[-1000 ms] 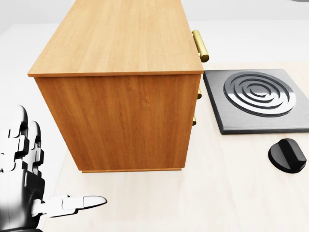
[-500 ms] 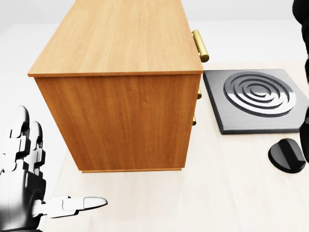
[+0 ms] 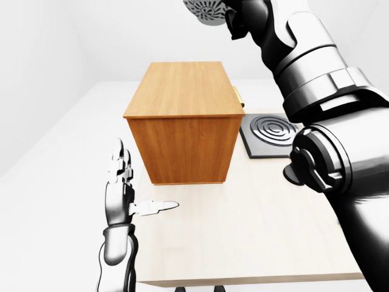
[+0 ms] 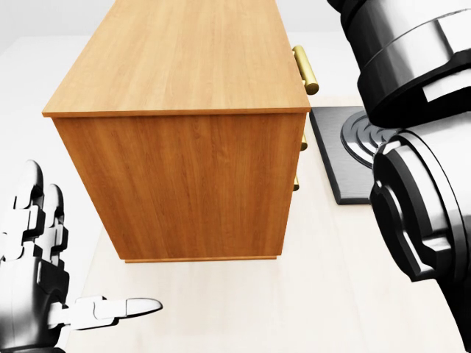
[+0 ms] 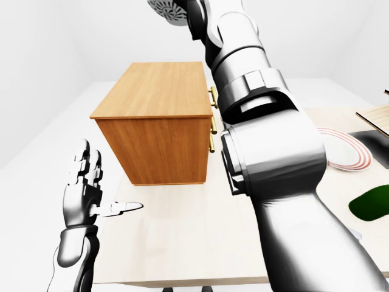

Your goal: Put the bowl on the top of the cabinet.

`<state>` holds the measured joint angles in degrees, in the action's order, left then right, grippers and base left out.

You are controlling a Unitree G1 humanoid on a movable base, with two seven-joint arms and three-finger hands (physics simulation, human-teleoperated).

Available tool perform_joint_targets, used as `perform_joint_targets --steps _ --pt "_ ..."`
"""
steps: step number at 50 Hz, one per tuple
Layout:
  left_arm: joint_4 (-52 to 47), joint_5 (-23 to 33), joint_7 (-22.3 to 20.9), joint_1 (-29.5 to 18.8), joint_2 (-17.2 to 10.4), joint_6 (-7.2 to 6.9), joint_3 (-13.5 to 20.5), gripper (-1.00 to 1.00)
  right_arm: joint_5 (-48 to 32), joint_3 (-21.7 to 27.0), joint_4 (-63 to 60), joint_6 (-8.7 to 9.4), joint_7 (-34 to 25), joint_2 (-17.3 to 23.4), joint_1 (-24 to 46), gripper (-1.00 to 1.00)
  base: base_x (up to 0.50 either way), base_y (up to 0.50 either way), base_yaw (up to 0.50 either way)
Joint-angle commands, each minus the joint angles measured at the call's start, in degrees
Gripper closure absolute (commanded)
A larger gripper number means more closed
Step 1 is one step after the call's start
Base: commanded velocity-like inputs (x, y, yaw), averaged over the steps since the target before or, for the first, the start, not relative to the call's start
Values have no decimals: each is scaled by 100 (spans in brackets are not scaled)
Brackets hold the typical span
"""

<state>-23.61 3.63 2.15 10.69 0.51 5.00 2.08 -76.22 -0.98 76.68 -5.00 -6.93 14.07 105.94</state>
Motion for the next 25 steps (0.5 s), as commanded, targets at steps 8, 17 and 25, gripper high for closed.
perform_joint_targets --steps 8,17,25 --pt "-58 -19 -23 8 0 0 11 -100 761 -23 -132 0 154 -616 -101 100 0 0 0" --pt "-65 -25 -47 33 3 0 -1 -100 820 -122 -121 0 269 -687 -531 100 0 0 0" --pt "-63 -26 -62 46 2 0 -12 -100 812 -176 -127 0 346 -718 -727 100 0 0 0"
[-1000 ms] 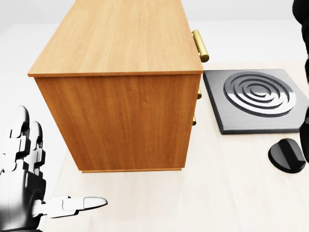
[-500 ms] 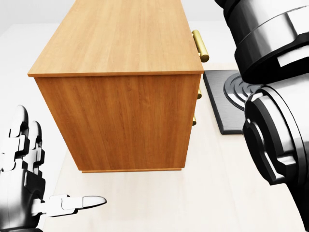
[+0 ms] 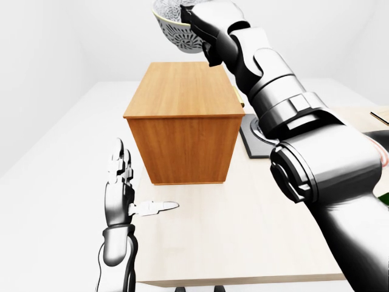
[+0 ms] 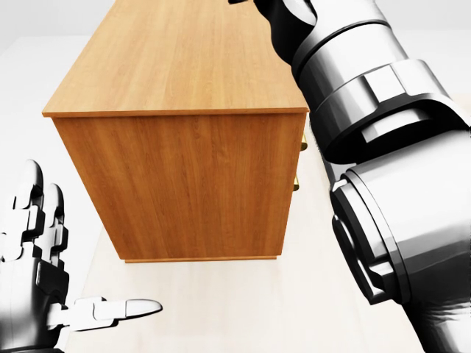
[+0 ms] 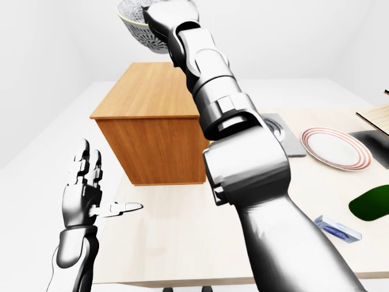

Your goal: Put the bowl on the top of the cabinet.

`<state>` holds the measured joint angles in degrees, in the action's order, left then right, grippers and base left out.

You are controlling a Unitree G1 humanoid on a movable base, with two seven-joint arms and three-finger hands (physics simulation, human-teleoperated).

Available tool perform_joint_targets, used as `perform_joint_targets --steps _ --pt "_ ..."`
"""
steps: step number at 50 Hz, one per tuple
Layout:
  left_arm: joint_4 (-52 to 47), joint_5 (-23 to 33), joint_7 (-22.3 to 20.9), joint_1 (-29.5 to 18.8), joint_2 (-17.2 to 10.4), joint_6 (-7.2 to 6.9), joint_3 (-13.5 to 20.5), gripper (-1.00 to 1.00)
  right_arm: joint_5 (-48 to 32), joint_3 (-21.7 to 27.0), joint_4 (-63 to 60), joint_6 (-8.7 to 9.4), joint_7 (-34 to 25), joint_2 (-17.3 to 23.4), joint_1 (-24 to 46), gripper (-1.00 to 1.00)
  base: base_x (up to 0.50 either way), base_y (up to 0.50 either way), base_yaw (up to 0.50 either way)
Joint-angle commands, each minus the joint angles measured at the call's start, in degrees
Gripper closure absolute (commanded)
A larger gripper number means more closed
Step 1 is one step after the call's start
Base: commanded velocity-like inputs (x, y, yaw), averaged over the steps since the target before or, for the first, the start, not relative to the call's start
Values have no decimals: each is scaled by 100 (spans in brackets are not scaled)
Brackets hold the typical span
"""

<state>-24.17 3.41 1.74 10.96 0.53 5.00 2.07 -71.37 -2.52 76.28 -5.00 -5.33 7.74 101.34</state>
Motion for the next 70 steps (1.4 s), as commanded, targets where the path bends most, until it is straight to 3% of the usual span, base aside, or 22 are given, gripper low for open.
perform_joint_targets --steps 1,42,43,45,46,47,48,49,64,70 --pt "-41 -4 -29 33 1 0 -22 -100 320 -28 -82 0 195 -81 -292 100 0 0 0" --pt "-2 -37 -35 -18 -1 0 29 -100 195 -88 -70 0 258 -141 -719 100 0 0 0" --pt "5 -36 -35 -16 1 0 28 -100 196 -86 -72 0 249 -144 -727 92 0 0 0" --pt "5 -33 -36 -13 2 0 24 -100 180 -97 -74 0 253 -146 -742 100 0 0 0" --pt "6 -33 -36 -10 2 0 22 -100 182 -93 -74 0 257 -148 -748 97 0 0 0" --pt "10 -32 -37 -8 2 0 20 -100 184 -89 -70 0 258 -147 -757 74 0 0 0" --pt "8 -32 -38 -6 2 0 18 -100 178 -92 -68 0 248 -146 -764 25 0 0 0" --pt "-3 -32 -40 -2 2 0 15 -100 170 -97 -69 0 232 -150 -778 -100 0 0 0" --pt "-37 -38 -67 24 -3 0 -2 -100 195 -63 -68 0 137 -89 -719 -100 0 0 0" --pt "42 -36 -70 8 -2 0 0 -100 209 -11 -49 0 5 125 -452 -100 0 0 0"
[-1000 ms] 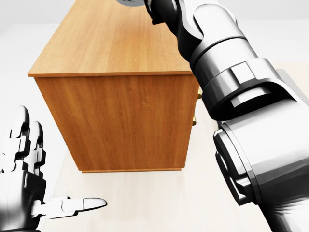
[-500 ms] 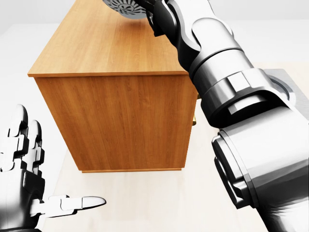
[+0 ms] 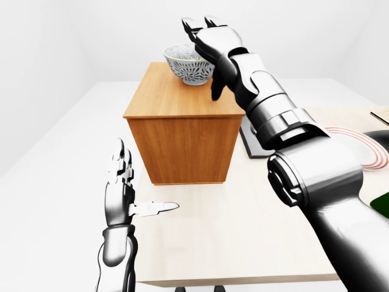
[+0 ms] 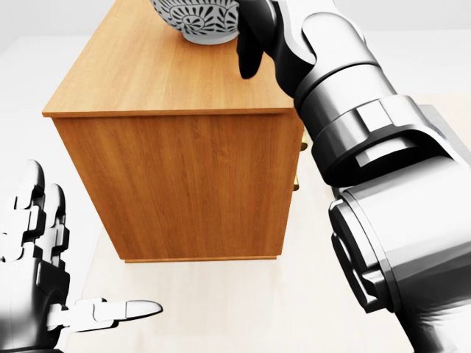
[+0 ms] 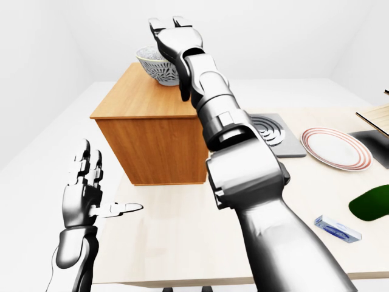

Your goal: Put the bowl on the top of the cabinet.

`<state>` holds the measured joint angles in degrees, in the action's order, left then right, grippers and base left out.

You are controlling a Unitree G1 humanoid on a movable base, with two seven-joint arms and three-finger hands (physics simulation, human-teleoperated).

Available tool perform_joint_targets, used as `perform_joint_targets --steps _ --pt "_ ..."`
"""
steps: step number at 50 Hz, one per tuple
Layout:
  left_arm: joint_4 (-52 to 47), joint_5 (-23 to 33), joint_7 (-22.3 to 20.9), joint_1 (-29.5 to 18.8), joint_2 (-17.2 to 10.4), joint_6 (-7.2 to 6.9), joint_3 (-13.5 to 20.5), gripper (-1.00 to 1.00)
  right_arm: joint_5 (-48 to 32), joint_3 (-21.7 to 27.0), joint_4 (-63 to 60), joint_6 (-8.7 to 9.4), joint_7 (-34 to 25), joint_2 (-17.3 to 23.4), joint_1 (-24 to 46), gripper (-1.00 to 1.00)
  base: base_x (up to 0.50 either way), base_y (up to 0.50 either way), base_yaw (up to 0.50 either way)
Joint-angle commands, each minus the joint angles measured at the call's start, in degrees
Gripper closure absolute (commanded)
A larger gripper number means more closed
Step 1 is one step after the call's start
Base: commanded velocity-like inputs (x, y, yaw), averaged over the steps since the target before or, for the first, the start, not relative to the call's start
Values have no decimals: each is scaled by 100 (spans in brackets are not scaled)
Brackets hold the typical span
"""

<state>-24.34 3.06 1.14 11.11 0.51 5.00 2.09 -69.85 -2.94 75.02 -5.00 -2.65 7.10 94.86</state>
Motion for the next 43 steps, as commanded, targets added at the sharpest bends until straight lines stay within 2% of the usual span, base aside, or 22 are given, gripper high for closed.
perform_joint_targets --steps 1,17,28,35,39,43 --pt "55 1 -9 -7 1 0 -2 -100 25 16 81 0 -275 239 251 -100 0 0 0" --pt "73 17 39 -68 3 0 6 -100 -244 332 192 0 -774 1672 1653 -100 0 0 0" --pt "60 8 59 -79 1 0 21 -100 -330 665 234 0 -332 2406 2236 -100 0 0 0" --pt "118 4 73 -106 -1 0 40 -100 -200 839 233 0 -301 2730 2392 -100 0 0 0" --pt "214 -1 82 -132 -3 0 52 -100 -83 942 227 260 5 2913 2460 -100 0 0 0" --pt "305 4 90 -160 -5 0 57 -100 61 1017 218 400 240 3103 2434 -100 0 0 0"
